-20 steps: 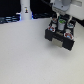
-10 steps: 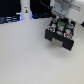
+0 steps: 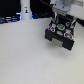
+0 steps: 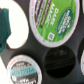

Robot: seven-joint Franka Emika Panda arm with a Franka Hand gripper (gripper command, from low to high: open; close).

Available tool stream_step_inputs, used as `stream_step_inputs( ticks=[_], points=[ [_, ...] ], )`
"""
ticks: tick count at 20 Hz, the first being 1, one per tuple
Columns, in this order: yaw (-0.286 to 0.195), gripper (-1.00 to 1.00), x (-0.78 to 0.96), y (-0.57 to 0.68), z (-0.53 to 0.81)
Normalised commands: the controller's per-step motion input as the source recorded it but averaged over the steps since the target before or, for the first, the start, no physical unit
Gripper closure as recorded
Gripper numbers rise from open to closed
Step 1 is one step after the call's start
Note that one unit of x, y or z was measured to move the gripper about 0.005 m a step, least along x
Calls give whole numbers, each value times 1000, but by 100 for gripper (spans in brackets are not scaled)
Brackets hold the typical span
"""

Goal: Open the kcup holder, insert the kcup into the holder, and close the kcup holder

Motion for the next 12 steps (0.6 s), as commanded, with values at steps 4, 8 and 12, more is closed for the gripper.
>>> stream_step_inputs(
  ticks=[4,8,12],
  points=[
    [101,-100,357,-323,512],
    [74,-100,447,-424,418],
    [28,-100,583,-453,324]
  ],
)
